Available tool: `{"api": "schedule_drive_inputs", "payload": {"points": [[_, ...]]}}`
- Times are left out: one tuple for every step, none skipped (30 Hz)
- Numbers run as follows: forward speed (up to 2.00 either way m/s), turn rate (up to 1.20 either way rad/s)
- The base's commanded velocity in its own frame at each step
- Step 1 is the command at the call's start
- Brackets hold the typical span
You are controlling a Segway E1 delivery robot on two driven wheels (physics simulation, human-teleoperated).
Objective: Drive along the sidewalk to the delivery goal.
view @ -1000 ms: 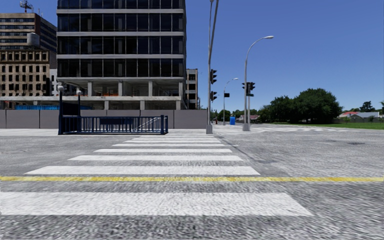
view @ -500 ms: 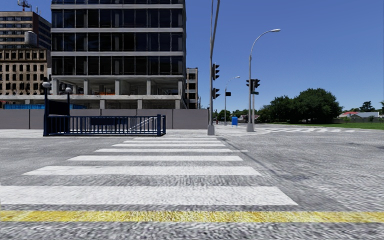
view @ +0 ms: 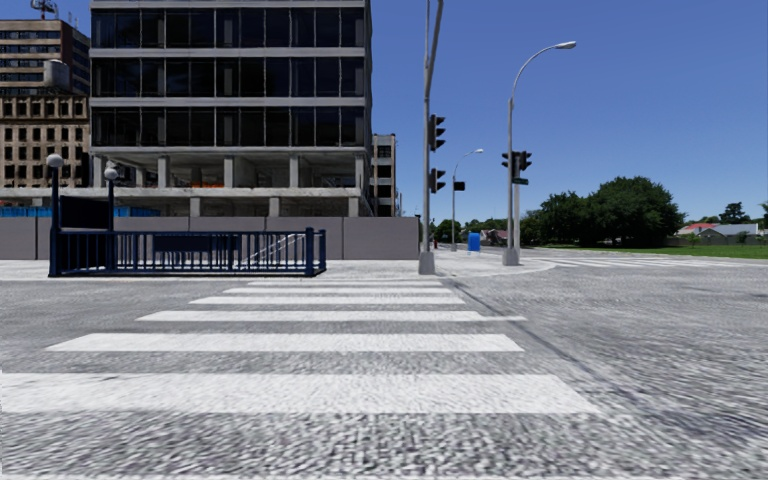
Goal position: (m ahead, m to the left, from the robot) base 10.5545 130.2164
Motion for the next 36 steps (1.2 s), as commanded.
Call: {"api": "schedule_drive_inputs", "payload": {"points": [[2.00,0.00],[2.00,0.00],[2.00,0.00],[2.00,0.00],[2.00,0.00],[2.00,0.00],[2.00,0.00],[2.00,0.00],[2.00,0.00],[2.00,0.00],[2.00,0.00],[2.00,0.00],[2.00,0.00],[2.00,0.00],[2.00,0.00],[2.00,0.00],[2.00,0.00],[2.00,0.00],[2.00,0.00],[2.00,0.00],[2.00,0.00],[2.00,0.00],[2.00,0.00],[2.00,0.00],[2.00,0.00],[2.00,0.00],[2.00,0.00],[2.00,0.00],[2.00,0.00],[2.00,0.00],[2.00,0.00],[2.00,0.00],[2.00,0.00],[2.00,0.00],[2.00,0.00],[2.00,0.00]]}}
